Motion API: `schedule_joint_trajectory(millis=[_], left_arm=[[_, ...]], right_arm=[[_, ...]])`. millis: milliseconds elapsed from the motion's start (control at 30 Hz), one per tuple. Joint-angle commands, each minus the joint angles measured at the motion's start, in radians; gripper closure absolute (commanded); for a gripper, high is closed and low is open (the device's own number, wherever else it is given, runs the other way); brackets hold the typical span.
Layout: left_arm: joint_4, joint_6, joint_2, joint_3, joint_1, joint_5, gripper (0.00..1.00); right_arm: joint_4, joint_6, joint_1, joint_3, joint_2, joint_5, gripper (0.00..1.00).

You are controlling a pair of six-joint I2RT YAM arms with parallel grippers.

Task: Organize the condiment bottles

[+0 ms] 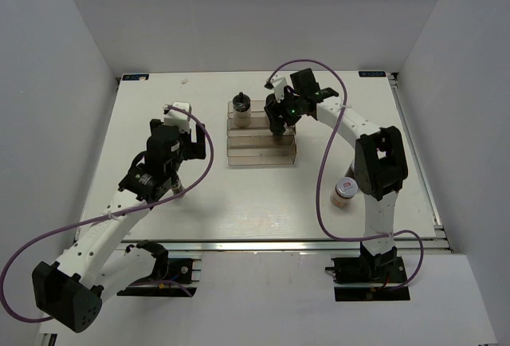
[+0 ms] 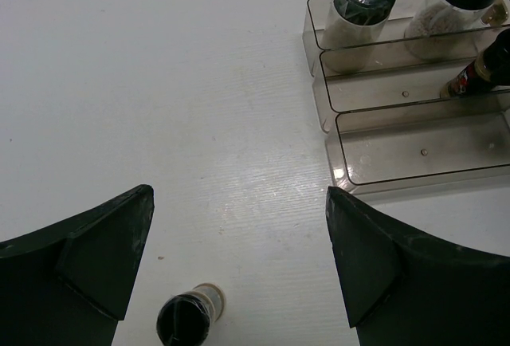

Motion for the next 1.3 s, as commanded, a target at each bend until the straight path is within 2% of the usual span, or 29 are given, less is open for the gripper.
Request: schedule_joint_trajectory(millis=[0, 167, 300, 433, 600, 733, 867, 967, 1133, 1267], left_arm=[[-0.006, 0.002, 0.006, 0.001, -0.001, 0.024, 0.02], [0.005, -0.045, -0.008, 0.004, -0.001, 0.042, 0.02], [-0.041, -0.157, -0.039, 0.05, -0.001, 0.046, 0.02], [-0.238, -0.292, -0.048, 0.104, -0.001, -0.02, 0.02], [-0.463, -0.479, -0.054, 0.124, 0.0, -0.082, 0.02], [-0.59, -0.592, -0.053, 0.139, 0.0, -0.157, 0.02], [-0.669, -0.662, -0.025, 0.151, 0.0, -0.238, 0.02], [-0.667, -0.669, 0.004, 0.142, 0.0, -0.247, 0.02], [-0.635, -0.689, 0.096, 0.121, 0.0, -0.258, 0.03], [-0.627, -0.714, 0.137, 0.098, 0.0, -0.261, 0.09]], right_arm=[[-0.013, -0.002, 0.004, 0.043, -0.023, 0.012, 0.2], [-0.01, -0.003, 0.003, -0.009, -0.167, 0.005, 0.19], [0.022, 0.014, 0.003, -0.109, -0.302, 0.024, 0.18], [0.056, 0.046, 0.0, -0.258, -0.451, -0.014, 0.18], [0.015, 0.099, -0.003, -0.459, -0.666, -0.319, 0.24], [0.018, 0.124, -0.005, -0.563, -0.795, -0.424, 0.32], [0.05, 0.126, -0.003, -0.643, -0.846, -0.449, 0.4], [0.082, 0.133, -0.005, -0.686, -0.861, -0.462, 0.44], [0.058, 0.12, -0.005, -0.68, -0.878, -0.458, 0.45], [0.068, 0.118, -0.003, -0.691, -0.909, -0.452, 0.44]])
